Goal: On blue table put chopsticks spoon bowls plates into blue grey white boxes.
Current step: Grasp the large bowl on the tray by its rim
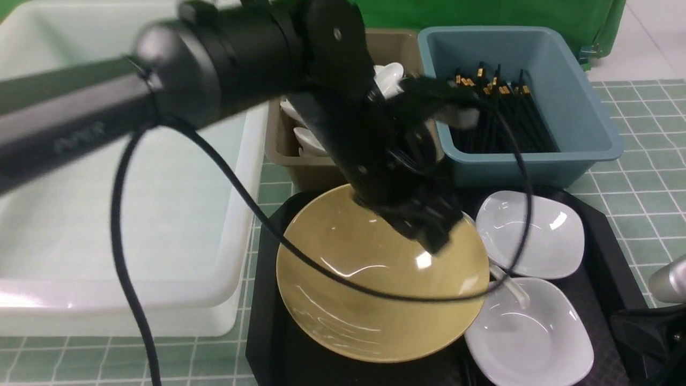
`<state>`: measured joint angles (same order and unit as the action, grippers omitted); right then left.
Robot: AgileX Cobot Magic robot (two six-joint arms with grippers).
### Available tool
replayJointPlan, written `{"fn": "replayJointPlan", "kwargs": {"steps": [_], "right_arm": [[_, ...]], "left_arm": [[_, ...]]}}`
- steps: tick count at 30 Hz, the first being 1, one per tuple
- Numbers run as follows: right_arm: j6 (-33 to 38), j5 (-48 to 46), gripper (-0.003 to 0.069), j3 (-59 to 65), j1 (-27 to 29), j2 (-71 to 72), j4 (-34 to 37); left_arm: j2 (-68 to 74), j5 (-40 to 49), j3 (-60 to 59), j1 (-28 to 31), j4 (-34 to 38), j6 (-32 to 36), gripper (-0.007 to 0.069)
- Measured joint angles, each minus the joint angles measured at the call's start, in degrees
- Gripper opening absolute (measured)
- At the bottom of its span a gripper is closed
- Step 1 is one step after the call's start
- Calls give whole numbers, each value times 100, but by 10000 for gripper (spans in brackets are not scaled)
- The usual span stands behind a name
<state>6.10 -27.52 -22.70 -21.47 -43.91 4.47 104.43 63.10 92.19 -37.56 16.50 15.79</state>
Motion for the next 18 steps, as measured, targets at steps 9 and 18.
{"fn": "replayJointPlan", "kwargs": {"steps": [9, 18], "right_arm": [[4, 26, 44, 0, 0, 0, 5], [4, 26, 47, 0, 0, 0, 5]], "left_arm": [[555, -261, 61, 21, -2294, -1453, 459], [1195, -264, 68, 21, -2412, -1516, 456]]}}
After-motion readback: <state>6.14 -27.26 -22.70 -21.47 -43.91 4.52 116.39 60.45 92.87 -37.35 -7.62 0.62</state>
